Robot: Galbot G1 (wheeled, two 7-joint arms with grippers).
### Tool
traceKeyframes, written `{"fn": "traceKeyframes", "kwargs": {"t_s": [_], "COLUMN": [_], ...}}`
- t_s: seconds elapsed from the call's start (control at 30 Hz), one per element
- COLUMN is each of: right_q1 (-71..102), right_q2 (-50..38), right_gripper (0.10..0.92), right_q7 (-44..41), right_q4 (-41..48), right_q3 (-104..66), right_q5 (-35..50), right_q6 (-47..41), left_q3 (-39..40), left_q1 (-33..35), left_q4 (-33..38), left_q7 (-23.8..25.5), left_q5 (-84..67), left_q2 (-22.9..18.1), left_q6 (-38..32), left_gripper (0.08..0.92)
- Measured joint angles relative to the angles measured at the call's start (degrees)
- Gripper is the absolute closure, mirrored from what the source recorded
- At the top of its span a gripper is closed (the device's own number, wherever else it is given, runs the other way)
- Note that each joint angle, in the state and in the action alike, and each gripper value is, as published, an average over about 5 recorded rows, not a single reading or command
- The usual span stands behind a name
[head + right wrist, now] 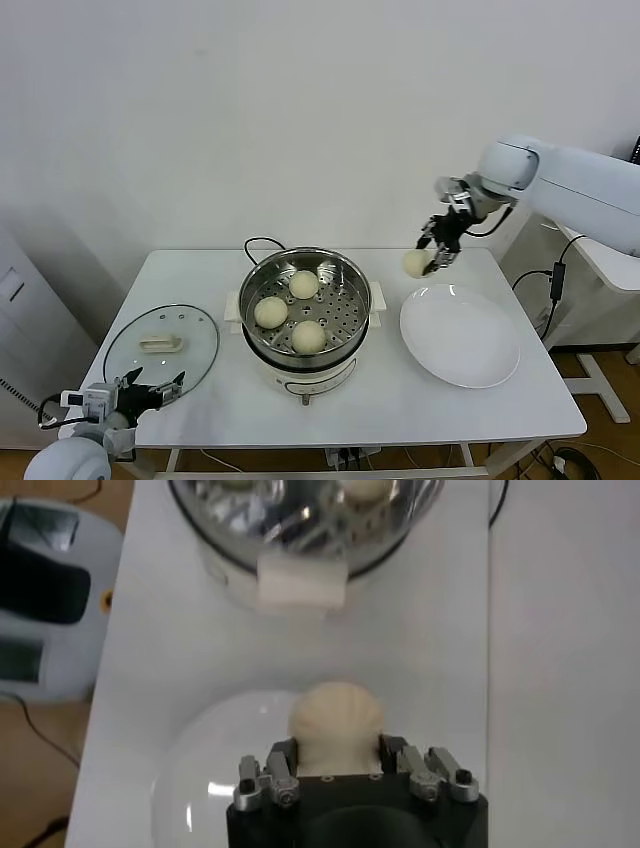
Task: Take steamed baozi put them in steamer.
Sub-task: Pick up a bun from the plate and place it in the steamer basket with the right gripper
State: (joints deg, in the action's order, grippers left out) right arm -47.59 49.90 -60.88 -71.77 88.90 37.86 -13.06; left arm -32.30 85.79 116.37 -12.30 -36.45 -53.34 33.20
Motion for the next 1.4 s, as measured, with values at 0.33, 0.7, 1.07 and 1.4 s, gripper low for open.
{"fn": "traceKeyframes", "kwargs": {"t_s": [0.33, 0.7, 1.07, 1.4], "right_q1": [-0.2, 2.0, 5.7, 9.3], "right_q2": [5.9, 10.5, 11.8, 12.8], "right_gripper": [0.499, 0.499, 0.499, 0.497], "right_q7": [6.0, 10.9, 15.7, 18.7], "right_q4": [-2.7, -5.2, -5.5, -4.5], "right_q3": [0.6, 0.9, 1.0, 0.1], "right_q5": [6.7, 10.2, 11.1, 10.7], "right_q6": [-6.5, -11.0, -14.1, -15.4], "left_q3": [0.3, 0.2, -0.2, -0.2], "left_q1": [-0.1, 0.0, 0.5, 0.5], "left_q4": [-0.3, -0.3, -0.2, -0.5], "left_q7": [0.0, 0.0, 0.1, 0.1], "left_q5": [0.0, -0.1, -0.2, -0.2], "left_q2": [0.3, 0.4, 0.4, 0.3], "left_q6": [-0.1, -0.2, -0.4, -0.5], "left_gripper": [0.177, 0.177, 0.177, 0.177]}}
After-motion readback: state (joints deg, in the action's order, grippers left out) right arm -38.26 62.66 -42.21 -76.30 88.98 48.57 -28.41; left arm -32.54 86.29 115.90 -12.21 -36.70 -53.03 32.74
